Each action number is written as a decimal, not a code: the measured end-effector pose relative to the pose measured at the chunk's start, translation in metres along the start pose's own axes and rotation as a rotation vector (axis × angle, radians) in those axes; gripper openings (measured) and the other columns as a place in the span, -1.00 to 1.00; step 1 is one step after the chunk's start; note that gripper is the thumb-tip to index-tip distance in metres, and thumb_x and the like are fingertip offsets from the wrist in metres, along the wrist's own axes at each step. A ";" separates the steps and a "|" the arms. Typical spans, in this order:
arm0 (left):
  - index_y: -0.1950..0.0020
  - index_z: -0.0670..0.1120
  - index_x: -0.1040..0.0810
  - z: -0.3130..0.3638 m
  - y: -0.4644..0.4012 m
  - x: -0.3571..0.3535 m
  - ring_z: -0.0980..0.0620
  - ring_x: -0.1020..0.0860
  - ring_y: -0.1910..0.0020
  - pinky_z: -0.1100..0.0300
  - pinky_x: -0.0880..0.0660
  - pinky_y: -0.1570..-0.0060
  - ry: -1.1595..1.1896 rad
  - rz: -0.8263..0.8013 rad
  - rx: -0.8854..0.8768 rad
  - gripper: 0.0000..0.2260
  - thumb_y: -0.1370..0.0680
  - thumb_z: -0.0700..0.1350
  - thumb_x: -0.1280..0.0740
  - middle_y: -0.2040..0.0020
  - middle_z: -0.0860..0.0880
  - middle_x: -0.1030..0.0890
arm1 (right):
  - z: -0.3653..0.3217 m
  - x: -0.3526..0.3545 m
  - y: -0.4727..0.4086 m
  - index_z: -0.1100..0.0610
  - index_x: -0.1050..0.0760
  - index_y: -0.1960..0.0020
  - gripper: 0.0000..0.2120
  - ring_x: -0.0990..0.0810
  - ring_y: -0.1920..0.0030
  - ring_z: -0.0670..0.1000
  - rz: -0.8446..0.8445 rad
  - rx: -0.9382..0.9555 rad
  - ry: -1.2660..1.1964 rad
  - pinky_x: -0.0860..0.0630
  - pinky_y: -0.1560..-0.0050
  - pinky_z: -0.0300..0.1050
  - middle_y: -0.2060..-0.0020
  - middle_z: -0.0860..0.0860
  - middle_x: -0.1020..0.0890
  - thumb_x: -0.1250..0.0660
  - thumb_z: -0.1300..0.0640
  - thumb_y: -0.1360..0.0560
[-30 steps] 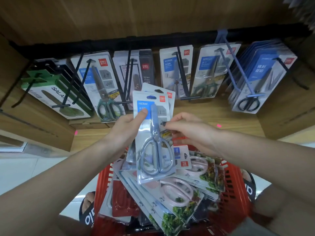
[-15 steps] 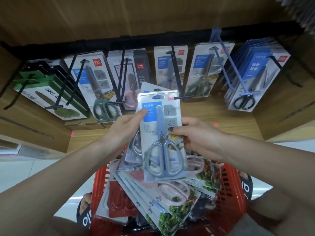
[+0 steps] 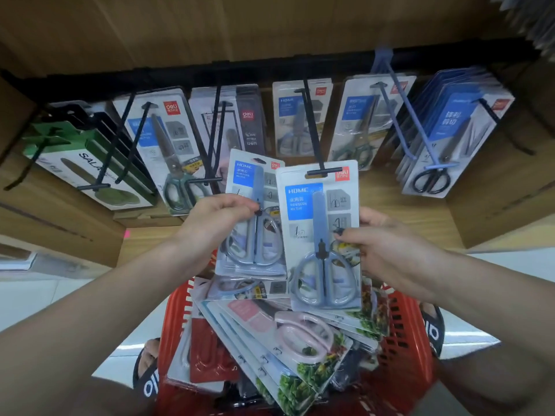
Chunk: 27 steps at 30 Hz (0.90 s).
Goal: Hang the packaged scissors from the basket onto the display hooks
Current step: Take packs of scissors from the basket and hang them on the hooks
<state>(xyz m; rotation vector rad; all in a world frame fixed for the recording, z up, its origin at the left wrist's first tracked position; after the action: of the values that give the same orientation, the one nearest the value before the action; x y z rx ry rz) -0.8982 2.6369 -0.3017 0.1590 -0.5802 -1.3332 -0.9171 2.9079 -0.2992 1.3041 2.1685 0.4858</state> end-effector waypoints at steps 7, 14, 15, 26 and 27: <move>0.11 0.16 -0.78 0.005 0.004 -0.005 0.27 -0.58 -0.22 0.22 -0.45 -0.29 -0.038 -0.030 -0.036 -0.66 -0.55 -0.30 -0.42 -0.04 0.26 -0.71 | -0.017 0.001 -0.013 0.14 -0.62 -0.29 -0.70 -0.77 0.06 0.03 0.088 0.031 -0.014 -0.68 0.16 -0.12 -0.05 0.11 -0.77 -0.29 0.36 -0.63; 0.06 0.03 -0.76 0.008 0.007 0.000 0.26 -0.53 -0.26 0.34 -0.38 -0.15 -0.065 -0.012 -0.053 -0.74 -0.56 -0.31 -0.40 -0.17 0.18 -0.67 | -0.043 0.002 -0.053 0.21 -0.57 -0.35 -0.68 -0.72 -0.18 0.14 0.246 0.102 0.093 -0.61 -0.28 0.11 -0.15 0.15 -0.73 -0.31 0.38 -0.62; 0.06 0.02 -0.75 0.009 0.007 0.001 0.25 -0.53 -0.23 0.38 -0.38 -0.08 -0.070 0.002 -0.055 -0.75 -0.56 -0.31 -0.40 -0.19 0.15 -0.67 | -0.048 0.002 -0.063 0.22 -0.57 -0.36 -0.67 -0.71 -0.18 0.15 0.271 0.119 0.097 -0.61 -0.27 0.11 -0.16 0.16 -0.72 -0.30 0.39 -0.62; 0.11 0.04 -0.74 0.010 0.024 -0.001 0.15 -0.61 -0.05 0.28 -0.46 -0.01 -0.017 0.031 -0.048 -0.76 -0.54 -0.31 -0.42 -0.18 0.10 -0.70 | -0.076 0.006 -0.161 0.14 -0.64 -0.26 -0.75 -0.73 -0.06 0.08 0.484 0.245 0.129 -0.70 0.03 -0.02 -0.11 0.09 -0.74 -0.38 0.30 -0.60; 0.12 0.05 -0.74 0.008 0.027 -0.002 0.08 -0.60 0.08 0.31 -0.48 0.12 -0.021 0.027 -0.042 -0.75 -0.54 -0.30 -0.42 -0.17 0.10 -0.70 | -0.076 0.006 -0.165 0.13 -0.64 -0.26 -0.76 -0.73 -0.06 0.07 0.493 0.250 0.142 -0.70 0.03 -0.02 -0.11 0.08 -0.74 -0.37 0.27 -0.61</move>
<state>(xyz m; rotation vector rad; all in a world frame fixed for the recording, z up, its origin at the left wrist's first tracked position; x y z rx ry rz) -0.8790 2.6477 -0.2838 0.1031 -0.5700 -1.3211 -1.0796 2.8361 -0.3347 2.0158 2.0586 0.5169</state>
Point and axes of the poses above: each hand's wrist, its own y-axis away from the middle knuckle, its own x-axis out of the back of the hand, z = x × y, the point moved 3 cm from there along -y, towards the middle knuckle
